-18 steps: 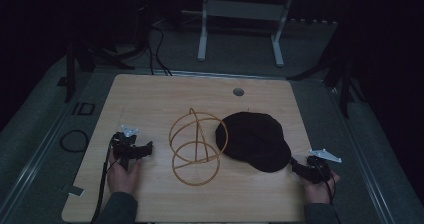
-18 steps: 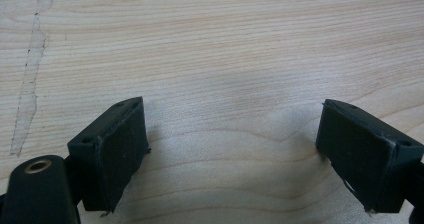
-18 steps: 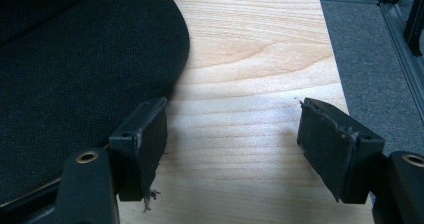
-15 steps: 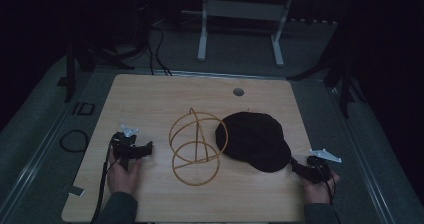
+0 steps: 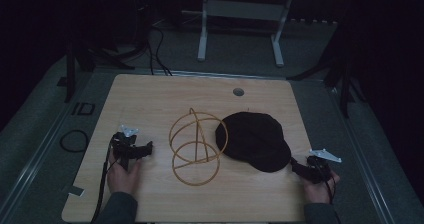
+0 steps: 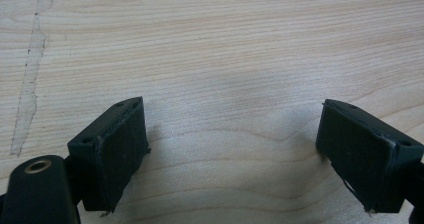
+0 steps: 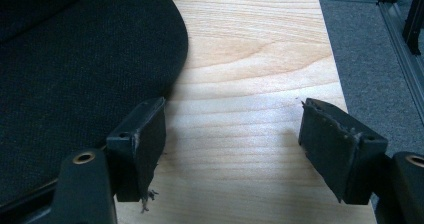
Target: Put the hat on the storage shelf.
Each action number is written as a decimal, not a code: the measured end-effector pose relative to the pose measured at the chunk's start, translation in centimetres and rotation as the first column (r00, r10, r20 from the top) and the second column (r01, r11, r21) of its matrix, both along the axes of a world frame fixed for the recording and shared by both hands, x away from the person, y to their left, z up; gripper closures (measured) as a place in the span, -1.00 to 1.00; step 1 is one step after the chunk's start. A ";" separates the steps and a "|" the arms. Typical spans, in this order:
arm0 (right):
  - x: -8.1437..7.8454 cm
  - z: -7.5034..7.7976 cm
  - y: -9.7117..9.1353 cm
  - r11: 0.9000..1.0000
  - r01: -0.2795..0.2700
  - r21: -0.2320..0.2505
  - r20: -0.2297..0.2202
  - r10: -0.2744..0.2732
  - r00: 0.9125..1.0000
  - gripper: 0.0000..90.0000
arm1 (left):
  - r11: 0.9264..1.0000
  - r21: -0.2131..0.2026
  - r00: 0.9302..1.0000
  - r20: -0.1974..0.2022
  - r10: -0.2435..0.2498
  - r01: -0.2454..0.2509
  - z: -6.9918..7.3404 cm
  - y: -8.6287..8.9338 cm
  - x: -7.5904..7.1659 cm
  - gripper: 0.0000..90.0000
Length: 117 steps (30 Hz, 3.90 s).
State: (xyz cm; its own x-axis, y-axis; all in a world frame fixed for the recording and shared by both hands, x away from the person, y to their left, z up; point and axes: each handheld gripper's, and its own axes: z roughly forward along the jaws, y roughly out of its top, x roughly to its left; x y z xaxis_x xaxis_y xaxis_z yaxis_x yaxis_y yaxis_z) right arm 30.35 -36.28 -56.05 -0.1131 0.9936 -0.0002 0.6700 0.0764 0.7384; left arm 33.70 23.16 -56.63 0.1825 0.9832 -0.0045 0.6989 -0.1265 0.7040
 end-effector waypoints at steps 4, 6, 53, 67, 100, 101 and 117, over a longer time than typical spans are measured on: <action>0.1 0.1 -0.1 1.000 -0.009 -0.001 -0.005 0.009 1.000 -0.36 | 1.000 -0.001 1.000 0.000 0.000 0.000 0.0 0.0 0.0 -0.72; 0.2 0.3 0.0 1.000 -0.004 -0.015 -0.017 0.004 1.000 -0.25 | 1.000 0.000 1.000 0.000 0.000 0.000 0.0 0.0 0.0 -0.72; 2.2 7.9 4.2 0.970 -0.223 -0.094 0.103 0.232 0.967 -0.24 | 1.000 0.000 1.000 0.000 0.000 0.000 0.0 0.0 0.0 -0.72; 3.2 8.9 6.1 0.943 -0.325 -0.068 0.099 0.331 0.939 -0.28 | 1.000 -0.002 1.000 0.001 0.001 -0.001 0.0 0.0 0.0 -0.72; 7.2 7.4 9.6 0.852 -0.522 -0.032 -0.058 0.520 0.852 -0.60 | 1.000 -0.001 1.000 0.000 0.000 0.000 0.0 0.0 0.0 -0.72; 7.3 7.3 9.6 0.851 -0.524 -0.029 -0.062 0.521 0.851 -0.60 | 1.000 -0.001 1.000 0.000 0.001 -0.001 0.0 0.0 0.0 -0.72; 7.7 6.5 9.7 0.843 -0.536 -0.046 -0.115 0.529 0.841 -0.05 | 1.000 -0.001 1.000 0.000 0.001 -0.001 0.0 0.0 0.0 -0.72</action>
State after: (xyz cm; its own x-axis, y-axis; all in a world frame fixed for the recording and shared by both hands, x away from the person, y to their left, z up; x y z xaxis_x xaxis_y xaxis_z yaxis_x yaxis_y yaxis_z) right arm 38.06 -26.58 -49.53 -0.6280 0.7775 -0.0328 0.5759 0.4927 0.6523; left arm 33.70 23.15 -56.63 0.1820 0.9833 -0.0053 0.6988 -0.1256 0.7042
